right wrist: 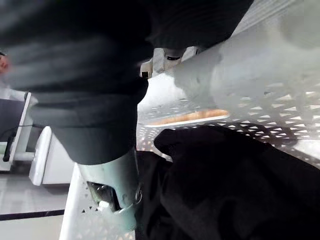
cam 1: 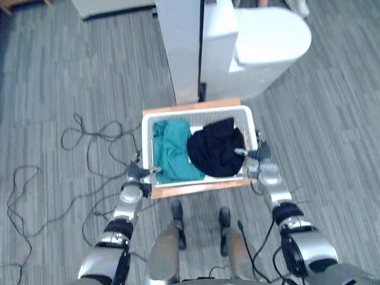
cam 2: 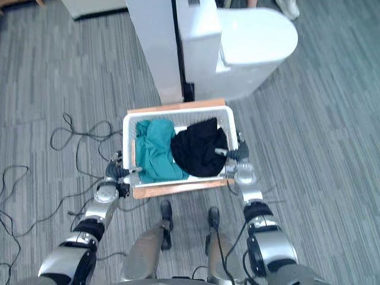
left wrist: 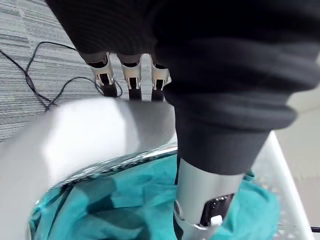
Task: Pick up the laundry basket with both hands and put the clothes into the washing machine.
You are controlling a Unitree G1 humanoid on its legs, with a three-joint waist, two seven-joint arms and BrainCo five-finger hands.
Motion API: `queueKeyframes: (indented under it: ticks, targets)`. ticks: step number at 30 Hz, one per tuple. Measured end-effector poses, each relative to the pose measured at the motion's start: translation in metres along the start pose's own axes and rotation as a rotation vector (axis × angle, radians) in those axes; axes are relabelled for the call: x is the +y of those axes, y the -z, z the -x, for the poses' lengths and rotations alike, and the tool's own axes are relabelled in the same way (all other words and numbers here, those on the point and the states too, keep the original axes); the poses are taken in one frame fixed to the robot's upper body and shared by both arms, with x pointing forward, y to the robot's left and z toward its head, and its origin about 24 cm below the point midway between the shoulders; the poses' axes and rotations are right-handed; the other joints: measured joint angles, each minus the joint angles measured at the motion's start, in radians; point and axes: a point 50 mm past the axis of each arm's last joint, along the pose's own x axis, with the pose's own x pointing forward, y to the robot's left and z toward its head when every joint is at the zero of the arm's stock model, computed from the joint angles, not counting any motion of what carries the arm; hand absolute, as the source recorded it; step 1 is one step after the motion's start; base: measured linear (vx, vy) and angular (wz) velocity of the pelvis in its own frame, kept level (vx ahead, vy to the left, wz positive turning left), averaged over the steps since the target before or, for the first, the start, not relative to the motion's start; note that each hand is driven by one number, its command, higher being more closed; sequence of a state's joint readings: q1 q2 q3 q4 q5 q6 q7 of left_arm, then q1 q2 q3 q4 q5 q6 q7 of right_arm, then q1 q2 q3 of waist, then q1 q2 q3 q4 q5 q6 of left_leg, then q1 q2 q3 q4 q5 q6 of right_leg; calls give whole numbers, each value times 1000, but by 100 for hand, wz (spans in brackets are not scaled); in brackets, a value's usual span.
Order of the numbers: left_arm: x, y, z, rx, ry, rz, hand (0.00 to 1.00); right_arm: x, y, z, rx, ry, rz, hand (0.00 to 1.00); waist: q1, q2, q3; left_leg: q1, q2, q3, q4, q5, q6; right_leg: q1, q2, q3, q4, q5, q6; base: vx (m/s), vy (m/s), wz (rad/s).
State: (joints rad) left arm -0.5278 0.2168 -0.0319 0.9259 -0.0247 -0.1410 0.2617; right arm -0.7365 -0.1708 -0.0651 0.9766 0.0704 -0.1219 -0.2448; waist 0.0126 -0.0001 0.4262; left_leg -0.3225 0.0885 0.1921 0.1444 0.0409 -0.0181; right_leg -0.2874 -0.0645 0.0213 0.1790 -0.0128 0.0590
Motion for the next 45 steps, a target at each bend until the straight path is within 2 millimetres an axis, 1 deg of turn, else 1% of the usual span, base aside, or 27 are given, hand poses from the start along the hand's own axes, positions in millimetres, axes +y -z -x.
queueKeyframes:
  ticks: [1, 2, 9, 12, 15, 17, 18, 19, 21, 22, 23, 25, 28, 29, 32, 34, 35, 36, 37, 38, 39, 40, 41, 42, 43, 44, 45]
  targets:
    - [0, -5, -2, -12, -3, 0, 100, -2, 1, -1, 13, 20, -20, 0, 2, 1, 1, -12, 1, -1, 2, 0, 0, -13, 0, 3, 6, 0, 0, -54, 9, -1]
    - [-1, -6, -2, -17, -2, 0, 100, -3, 2, -1, 22, 27, -26, 100, 2, 1, 2, -16, 2, -1, 5, 0, 0, -18, 0, 3, 9, 0, 0, 0, 0, 0]
    - [-2, -7, -2, -22, -7, -1, 100, -1, 8, 1, 56, 40, -101, 100, 1, 1, 2, -23, 4, 3, 11, -1, 0, -25, -1, 9, 10, 0, 0, 0, 0, 0]
    - [2, -6, -1, -25, -31, -4, 100, -1, 13, 9, 40, 30, -119, 100, 1, 1, 2, -23, 6, 6, 11, -1, 1, -25, -1, 11, 7, 0, 0, 36, -13, -3]
    - [9, 4, 6, -27, -41, -42, 100, 0, 27, 23, 43, 37, -146, 100, -1, 1, 2, -7, 8, 17, -5, -1, 1, -18, 2, 17, -4, 0, 0, 54, -20, -11]
    - [9, 20, 16, 2, -33, -52, 100, 0, 38, 33, 51, 29, -137, 100, -3, 0, 1, 23, 5, 26, -26, -2, 0, 3, 2, 19, -15, 0, 0, 84, -22, -11]
    - [9, 32, 26, 26, -22, -60, 100, -1, 44, 41, 50, 26, -133, 100, -10, 0, 1, 46, 0, 29, -39, -1, 0, 24, 3, 21, -29, 0, 0, 101, -5, -3]
    - [8, 43, 36, 46, -10, -66, 100, -3, 49, 49, 44, 19, -112, 100, -25, 0, -1, 63, -2, 28, -48, -4, -3, 44, 5, 19, -41, 0, 0, 102, -5, -1]
    - [6, 54, 51, 55, 2, -53, 100, -9, 55, 60, 28, 19, -81, 100, -27, -2, -4, 92, -4, 31, -66, -4, -3, 72, 6, 19, -57, 0, 0, 104, -7, -1]
    - [7, 57, 61, 50, 6, -40, 100, -14, 58, 68, 20, 25, -69, 100, -29, -3, -6, 113, -6, 33, -75, -7, -7, 93, 7, 20, -67, 0, 0, 88, -5, -4]
    - [7, 58, 65, 45, 8, -35, 100, -16, 60, 71, 16, 27, -61, 100, -29, -3, -10, 121, -6, 33, -76, -9, -9, 102, 7, 21, -71, 0, 0, 79, -7, -5]
    - [8, 63, 83, 40, 12, -15, 100, -22, 64, 86, 1, 29, -36, 100, -32, -1, -72, 130, -2, 44, -76, -20, -9, 111, 11, 34, -83, 0, 0, 85, -16, -12]
    - [10, 68, 103, 37, 13, 8, 100, -29, 63, 105, -43, 29, -5, 100, -40, 1, -136, 191, -1, 69, -79, -43, -14, 164, 12, 64, -107, 0, 0, 86, 2, -30]
    - [11, 68, 109, 33, 13, 15, 100, -31, 62, 112, -60, 29, 6, 100, -43, -3, -172, 201, 0, 90, -78, -54, -15, 161, 13, 85, -113, 0, 0, 32, 22, -44]
    - [11, 65, 113, 20, 15, 33, 100, -35, 56, 118, -106, 26, 14, 100, -54, -3, -198, 235, 4, 159, -72, -73, -18, 160, 17, 152, -112, 7, 11, 7, 33, -75]
    - [11, 60, 112, -2, 17, 41, 100, -38, 52, 120, -128, 31, 12, 100, -64, -5, -200, 244, 21, 236, -28, -112, -17, 145, 29, 223, -111, 27, 22, -50, 30, -125]
    - [11, 57, 114, -11, 17, 55, 100, -39, 52, 120, -132, 34, 11, 100, -84, -8, -204, 245, 52, 304, 14, -145, -16, 129, 33, 207, -136, 42, 9, -74, 5, -135]
    - [11, 57, 115, -14, 17, 57, 100, -40, 52, 120, -131, 35, 11, 100, -86, -11, -208, 249, 58, 338, 28, -156, -16, 122, 22, 159, -144, 39, -14, -71, 6, -147]
    - [9, 57, 115, -11, 21, 62, 100, -42, 52, 121, -131, 41, 14, 100, -90, -5, -209, 260, 74, 380, 47, -173, -11, 115, 2, 61, -143, 19, -61, -40, 35, -150]
    - [8, 58, 116, -7, 23, 63, 100, -43, 54, 123, -124, 43, 18, 100, -99, -4, -211, 287, 107, 454, 68, -183, -14, 103, -30, -106, -114, 20, -145, 3, 60, -165]
    - [8, 58, 116, -2, 23, 63, 100, -43, 56, 124, -120, 44, 20, 100, -108, -8, -213, 311, 121, 500, 87, -199, -23, 100, -62, -242, -89, 39, -211, 25, 56, -154]
    - [8, 58, 116, 2, 23, 68, 100, -43, 56, 125, -117, 44, 20, 100, -110, -12, -217, 331, 129, 533, 96, -208, -29, 97, -81, -321, -69, 55, -245, 63, 0, -145]
    - [8, 58, 116, 4, 22, 77, 100, -43, 56, 125, -118, 44, 21, 100, -110, -12, -221, 356, 145, 572, 105, -216, -40, 91, -85, -400, -52, 57, -290, 67, -77, -161]
    - [7, 56, 115, 0, 23, 86, 100, -45, 55, 124, -122, 45, 26, 100, -114, -4, -231, 381, 160, 614, 97, -216, -41, 95, -95, -506, -46, 28, -350, 81, -124, -206]
    - [6, 53, 115, -12, 23, 94, 100, -46, 53, 123, -132, 48, 30, 100, -109, 0, -248, 407, 171, 677, 79, -223, -50, 97, -124, -637, -14, -8, -321, 72, -126, -193]
    - [7, 52, 115, -17, 20, 96, 100, -45, 52, 122, -137, 48, 27, 100, -103, -3, -254, 420, 181, 712, 88, -233, -67, 89, -136, -680, 8, -12, -286, 97, -154, -206]
    - [8, 52, 114, -15, 12, 99, 100, -44, 50, 120, -145, 46, 22, 100, -101, -12, -260, 448, 215, 766, 154, -261, -105, 75, -140, -662, 40, 5, -167, 149, -215, -209]
